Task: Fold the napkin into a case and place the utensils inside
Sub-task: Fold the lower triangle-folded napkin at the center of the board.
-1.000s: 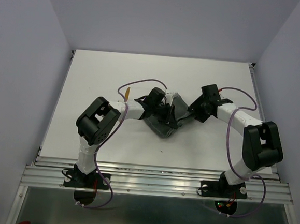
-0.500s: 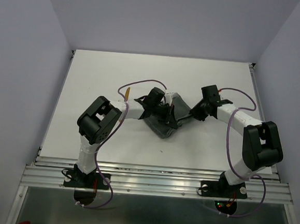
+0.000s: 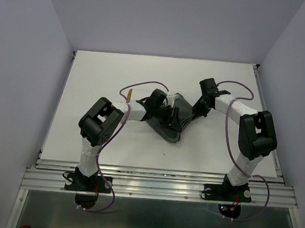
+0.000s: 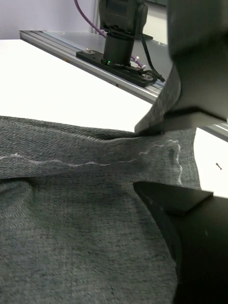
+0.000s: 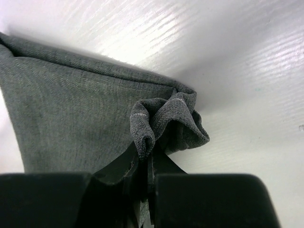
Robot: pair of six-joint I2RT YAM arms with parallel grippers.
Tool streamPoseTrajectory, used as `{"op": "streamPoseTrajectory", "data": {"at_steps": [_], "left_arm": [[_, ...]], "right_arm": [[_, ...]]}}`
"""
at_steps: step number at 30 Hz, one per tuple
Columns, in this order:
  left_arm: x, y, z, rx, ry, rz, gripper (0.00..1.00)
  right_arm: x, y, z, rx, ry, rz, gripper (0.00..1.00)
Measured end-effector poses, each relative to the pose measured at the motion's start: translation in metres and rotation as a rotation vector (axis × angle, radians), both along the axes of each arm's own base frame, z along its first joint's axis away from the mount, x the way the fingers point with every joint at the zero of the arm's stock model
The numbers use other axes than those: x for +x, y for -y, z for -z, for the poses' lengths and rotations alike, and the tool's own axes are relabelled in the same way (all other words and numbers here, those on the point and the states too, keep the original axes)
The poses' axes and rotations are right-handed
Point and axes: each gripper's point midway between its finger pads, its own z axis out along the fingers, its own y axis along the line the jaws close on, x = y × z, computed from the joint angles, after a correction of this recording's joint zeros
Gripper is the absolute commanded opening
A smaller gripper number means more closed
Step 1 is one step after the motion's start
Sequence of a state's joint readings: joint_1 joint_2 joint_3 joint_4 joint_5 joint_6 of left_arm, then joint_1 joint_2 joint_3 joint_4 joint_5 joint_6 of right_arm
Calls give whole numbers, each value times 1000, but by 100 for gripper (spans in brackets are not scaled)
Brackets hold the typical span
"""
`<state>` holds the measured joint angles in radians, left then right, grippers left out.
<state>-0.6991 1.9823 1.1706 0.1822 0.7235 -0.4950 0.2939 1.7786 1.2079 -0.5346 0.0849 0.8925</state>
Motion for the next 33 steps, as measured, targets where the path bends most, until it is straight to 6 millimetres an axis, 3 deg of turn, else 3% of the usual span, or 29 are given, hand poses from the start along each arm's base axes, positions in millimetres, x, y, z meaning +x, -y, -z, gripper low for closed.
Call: {"op": "streamPoseTrajectory", "data": {"at_steps": [4,8,10,11,13,14,15,21,28,33], "left_arm": [[6,-5,0,2,-8,-16,69],[15,-15,-3,2,-16,-42,69],[19,-19,-8,-3,-12,-55,60],[22,-22,-14,-9,-8,-65,44],[29,-28,-22,-16,-2,-89,26],[35,-33,-26,-16,6,-106,10],[43,-38,-30,-11,11,-130,1],[81,-70,-17,112,26,-284,0],[76,-83,18,234,-23,-327,0],[68,-86,33,266,-53,-327,0]], "right_arm": [[4,6,6,-56,-36,-17,1],[9,9,7,-95,-52,-26,1],[11,10,7,-105,-55,-29,1],[11,11,7,-107,-58,-30,1],[11,11,8,-114,-65,-32,1],[12,11,9,-117,-70,-35,1],[12,11,9,-117,-70,-35,1],[17,9,17,-129,-96,-39,1],[29,3,13,-141,-87,-44,1],[35,-6,16,-154,-93,-59,1]]}}
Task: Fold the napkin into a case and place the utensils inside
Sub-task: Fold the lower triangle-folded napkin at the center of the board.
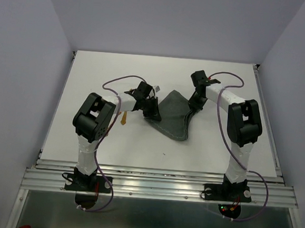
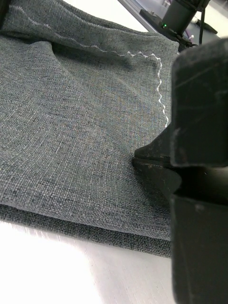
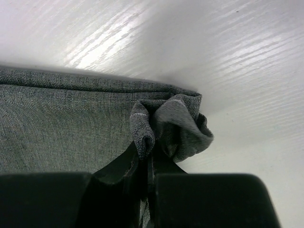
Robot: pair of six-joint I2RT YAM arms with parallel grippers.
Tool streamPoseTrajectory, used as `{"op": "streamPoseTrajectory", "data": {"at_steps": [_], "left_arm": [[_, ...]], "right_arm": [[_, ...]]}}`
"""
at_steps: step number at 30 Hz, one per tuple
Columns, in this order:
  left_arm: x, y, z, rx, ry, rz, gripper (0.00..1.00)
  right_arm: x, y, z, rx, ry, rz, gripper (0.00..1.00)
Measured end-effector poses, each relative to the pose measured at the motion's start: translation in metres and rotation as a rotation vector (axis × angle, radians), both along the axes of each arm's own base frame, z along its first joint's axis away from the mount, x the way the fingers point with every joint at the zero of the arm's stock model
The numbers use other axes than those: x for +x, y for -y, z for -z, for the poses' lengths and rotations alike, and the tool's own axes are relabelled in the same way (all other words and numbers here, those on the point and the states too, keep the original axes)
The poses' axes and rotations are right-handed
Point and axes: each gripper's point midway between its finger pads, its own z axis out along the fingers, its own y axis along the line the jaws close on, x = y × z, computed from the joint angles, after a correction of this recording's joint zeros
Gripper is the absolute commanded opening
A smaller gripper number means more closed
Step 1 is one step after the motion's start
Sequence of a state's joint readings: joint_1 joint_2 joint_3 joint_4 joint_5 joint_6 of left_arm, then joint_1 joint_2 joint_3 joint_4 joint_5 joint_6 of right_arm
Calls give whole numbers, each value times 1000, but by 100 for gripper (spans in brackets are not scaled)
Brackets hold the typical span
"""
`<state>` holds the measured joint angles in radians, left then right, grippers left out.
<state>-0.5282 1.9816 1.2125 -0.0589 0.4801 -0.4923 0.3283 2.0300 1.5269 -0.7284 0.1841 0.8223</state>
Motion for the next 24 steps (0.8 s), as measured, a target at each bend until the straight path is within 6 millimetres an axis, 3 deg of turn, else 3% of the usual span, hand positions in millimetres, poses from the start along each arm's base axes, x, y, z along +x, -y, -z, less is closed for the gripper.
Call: {"op": "streamPoseTrajectory", "data": {"at_steps": [12,24], "left_arm": [[-1,2,0,0,4,4,0],[-5,8,-2,1,18,25,3]], "right_arm": [[9,-20,6,-62,-16,-34,1],[17,-17,11,-118,-30,10,1]]}}
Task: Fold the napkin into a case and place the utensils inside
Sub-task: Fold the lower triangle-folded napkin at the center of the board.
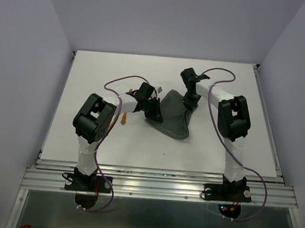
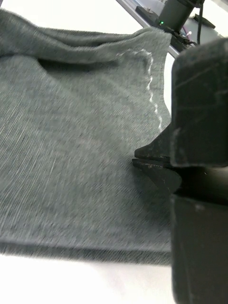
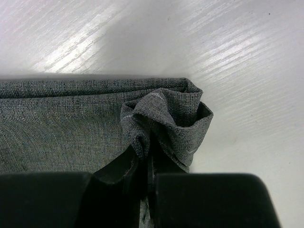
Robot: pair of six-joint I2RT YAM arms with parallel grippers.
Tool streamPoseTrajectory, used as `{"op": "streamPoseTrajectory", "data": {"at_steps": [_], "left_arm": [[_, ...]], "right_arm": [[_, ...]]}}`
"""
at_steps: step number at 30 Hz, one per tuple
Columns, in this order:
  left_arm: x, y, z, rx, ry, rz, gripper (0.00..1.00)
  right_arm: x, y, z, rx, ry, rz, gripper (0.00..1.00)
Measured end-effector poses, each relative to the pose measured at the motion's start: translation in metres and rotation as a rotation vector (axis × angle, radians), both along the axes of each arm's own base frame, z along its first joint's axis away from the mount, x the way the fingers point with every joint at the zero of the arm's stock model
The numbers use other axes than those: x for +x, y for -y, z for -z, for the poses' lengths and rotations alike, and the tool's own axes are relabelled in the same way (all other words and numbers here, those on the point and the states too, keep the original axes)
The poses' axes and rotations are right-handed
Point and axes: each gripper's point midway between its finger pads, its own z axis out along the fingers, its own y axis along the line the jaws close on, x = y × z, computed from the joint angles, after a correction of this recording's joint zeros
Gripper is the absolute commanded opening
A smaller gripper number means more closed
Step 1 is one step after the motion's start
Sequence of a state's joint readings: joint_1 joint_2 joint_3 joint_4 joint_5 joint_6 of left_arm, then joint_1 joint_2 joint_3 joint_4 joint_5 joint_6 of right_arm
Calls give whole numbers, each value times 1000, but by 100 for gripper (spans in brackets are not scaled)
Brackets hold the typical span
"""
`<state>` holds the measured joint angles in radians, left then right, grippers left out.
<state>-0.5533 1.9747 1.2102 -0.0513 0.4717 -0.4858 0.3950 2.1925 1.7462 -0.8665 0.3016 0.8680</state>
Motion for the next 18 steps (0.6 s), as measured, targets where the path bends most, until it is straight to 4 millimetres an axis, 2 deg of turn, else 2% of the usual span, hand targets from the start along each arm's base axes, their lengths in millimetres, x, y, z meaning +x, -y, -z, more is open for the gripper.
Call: {"op": "streamPoseTrajectory", "data": {"at_steps": [2,3,4,6,8,9,11,14,18], "left_arm": [[-3,1,-4,0,5,3,12],[-5,2,-11,-4,14,7,23],[-6,3,-15,-6,22,12,29],[-10,12,-36,-32,63,28,43],[-15,20,-53,-57,96,45,53],[-19,27,-63,-75,116,59,62],[-28,40,-74,-100,139,88,73],[-46,60,-78,-114,139,130,79],[-65,79,-78,-138,112,149,80]], "right_arm": [[0,0,1,-4,-7,7,1],[0,0,1,-6,-10,10,1],[1,0,1,-9,-13,13,1],[1,0,1,-14,-18,17,1],[1,0,1,-19,-20,20,1],[1,0,1,-21,-22,23,1],[1,0,1,-23,-24,24,1],[1,0,1,-23,-27,26,1],[1,0,1,-25,-27,25,1]]}}
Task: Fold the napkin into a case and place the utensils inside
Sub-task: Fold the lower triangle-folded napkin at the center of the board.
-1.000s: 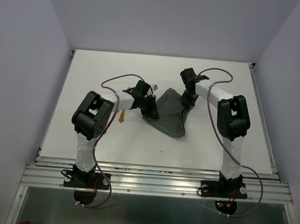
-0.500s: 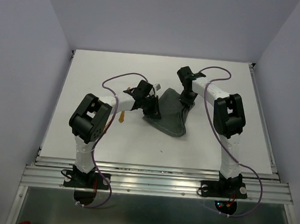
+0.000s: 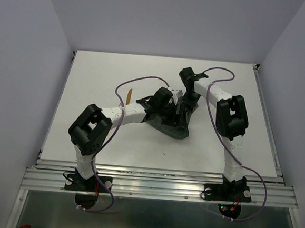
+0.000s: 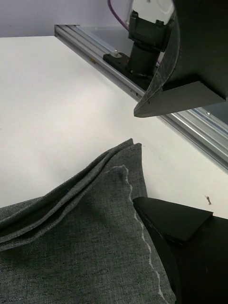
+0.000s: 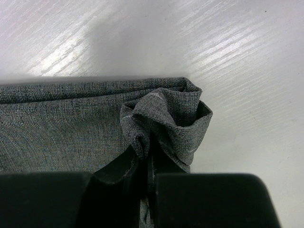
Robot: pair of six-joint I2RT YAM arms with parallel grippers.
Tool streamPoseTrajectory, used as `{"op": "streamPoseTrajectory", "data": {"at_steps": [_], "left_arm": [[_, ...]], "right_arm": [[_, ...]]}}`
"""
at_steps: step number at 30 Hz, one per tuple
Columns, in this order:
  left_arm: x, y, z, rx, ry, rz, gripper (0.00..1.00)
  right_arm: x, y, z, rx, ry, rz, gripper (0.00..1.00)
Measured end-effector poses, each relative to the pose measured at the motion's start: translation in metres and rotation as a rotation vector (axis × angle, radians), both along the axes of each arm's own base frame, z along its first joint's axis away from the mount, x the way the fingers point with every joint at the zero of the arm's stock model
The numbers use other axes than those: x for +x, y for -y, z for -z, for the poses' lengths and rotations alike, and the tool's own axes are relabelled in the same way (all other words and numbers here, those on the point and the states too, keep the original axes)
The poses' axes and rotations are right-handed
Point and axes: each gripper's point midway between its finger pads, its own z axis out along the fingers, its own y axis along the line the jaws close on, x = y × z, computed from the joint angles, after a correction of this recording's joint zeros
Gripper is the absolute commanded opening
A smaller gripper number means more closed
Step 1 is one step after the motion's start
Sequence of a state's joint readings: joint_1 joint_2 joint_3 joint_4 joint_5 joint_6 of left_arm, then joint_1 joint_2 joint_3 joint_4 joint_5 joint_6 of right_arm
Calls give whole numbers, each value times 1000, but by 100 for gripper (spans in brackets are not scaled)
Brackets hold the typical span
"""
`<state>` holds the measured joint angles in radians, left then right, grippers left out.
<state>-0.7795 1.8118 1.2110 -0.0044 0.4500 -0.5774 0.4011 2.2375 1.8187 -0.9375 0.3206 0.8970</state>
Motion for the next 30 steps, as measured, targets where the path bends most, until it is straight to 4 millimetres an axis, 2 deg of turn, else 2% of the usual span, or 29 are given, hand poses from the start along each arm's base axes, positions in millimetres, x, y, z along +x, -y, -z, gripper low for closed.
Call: {"op": "streamPoseTrajectory", "data": {"at_steps": [9,16,19,27,30], "left_arm": [[7,15,-3,-46,-18,-88,79],[2,23,35,25,-72,-109,78],[1,25,44,52,-82,-113,78],[9,30,40,52,-67,-138,74],[13,34,41,53,-62,-144,67]], "right_arm": [[0,0,0,0,1,0,1],[0,0,0,-1,1,0,1],[0,0,0,-1,1,0,1],[0,0,0,0,1,0,1],[0,0,0,0,1,0,1]]}}
